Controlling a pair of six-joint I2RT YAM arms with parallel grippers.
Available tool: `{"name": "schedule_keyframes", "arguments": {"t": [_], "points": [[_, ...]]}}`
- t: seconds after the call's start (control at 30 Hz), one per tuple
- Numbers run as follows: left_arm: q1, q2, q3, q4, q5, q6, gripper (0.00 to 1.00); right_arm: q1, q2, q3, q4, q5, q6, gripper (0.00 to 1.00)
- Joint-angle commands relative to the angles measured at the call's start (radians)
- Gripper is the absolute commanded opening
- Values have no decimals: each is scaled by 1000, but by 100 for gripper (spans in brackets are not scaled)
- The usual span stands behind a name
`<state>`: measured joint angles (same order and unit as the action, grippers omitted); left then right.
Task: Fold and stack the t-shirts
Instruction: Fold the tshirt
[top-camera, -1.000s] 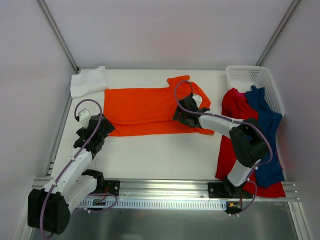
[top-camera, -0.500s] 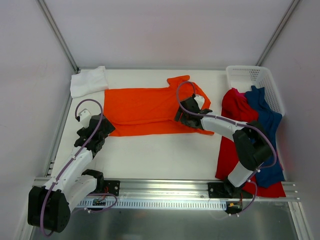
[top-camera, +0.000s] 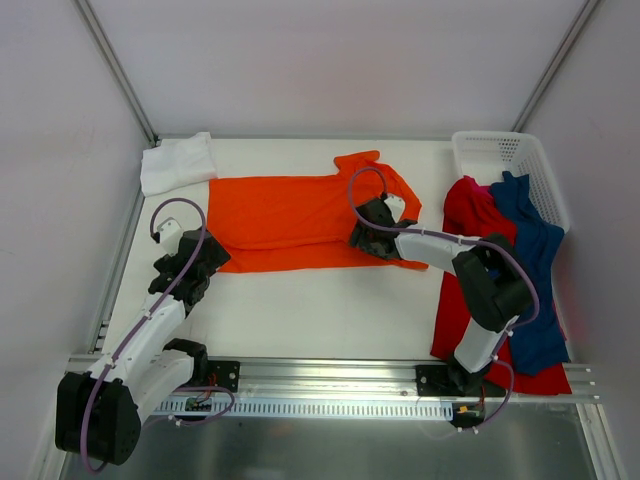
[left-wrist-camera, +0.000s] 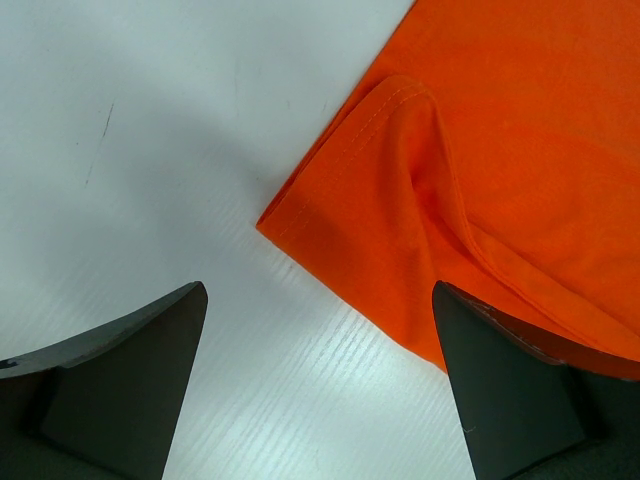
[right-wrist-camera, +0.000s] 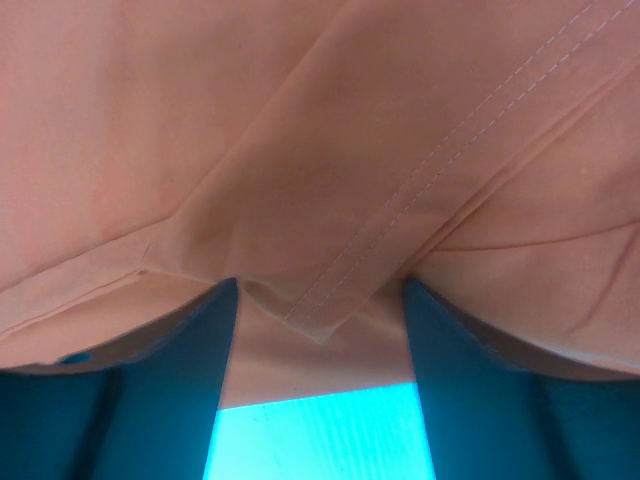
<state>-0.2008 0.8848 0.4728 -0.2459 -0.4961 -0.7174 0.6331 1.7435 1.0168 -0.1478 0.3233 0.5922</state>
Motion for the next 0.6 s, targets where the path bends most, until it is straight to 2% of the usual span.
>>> {"name": "schedule_keyframes", "arguments": {"t": [0.0, 0.1, 0.27, 0.33, 0.47, 0.57], "points": [[12, 9, -5, 17, -12, -10, 96, 5, 14, 9, 28, -9, 15, 64], [12, 16, -5, 20, -12, -13, 96, 5, 19, 17, 28, -12, 11, 53], [11, 28, -3, 25, -9, -16, 96, 7, 13, 28, 14, -9, 6, 47], [11, 29, -2, 25, -9, -14, 96, 5, 5, 29, 8, -6, 3, 41], [12, 32, -5, 28, -9, -16, 96, 5, -6, 42, -13, 6, -5, 25], [11, 34, -5, 31, -7, -16, 96, 5, -7, 69, -42, 10, -14, 22]]}}
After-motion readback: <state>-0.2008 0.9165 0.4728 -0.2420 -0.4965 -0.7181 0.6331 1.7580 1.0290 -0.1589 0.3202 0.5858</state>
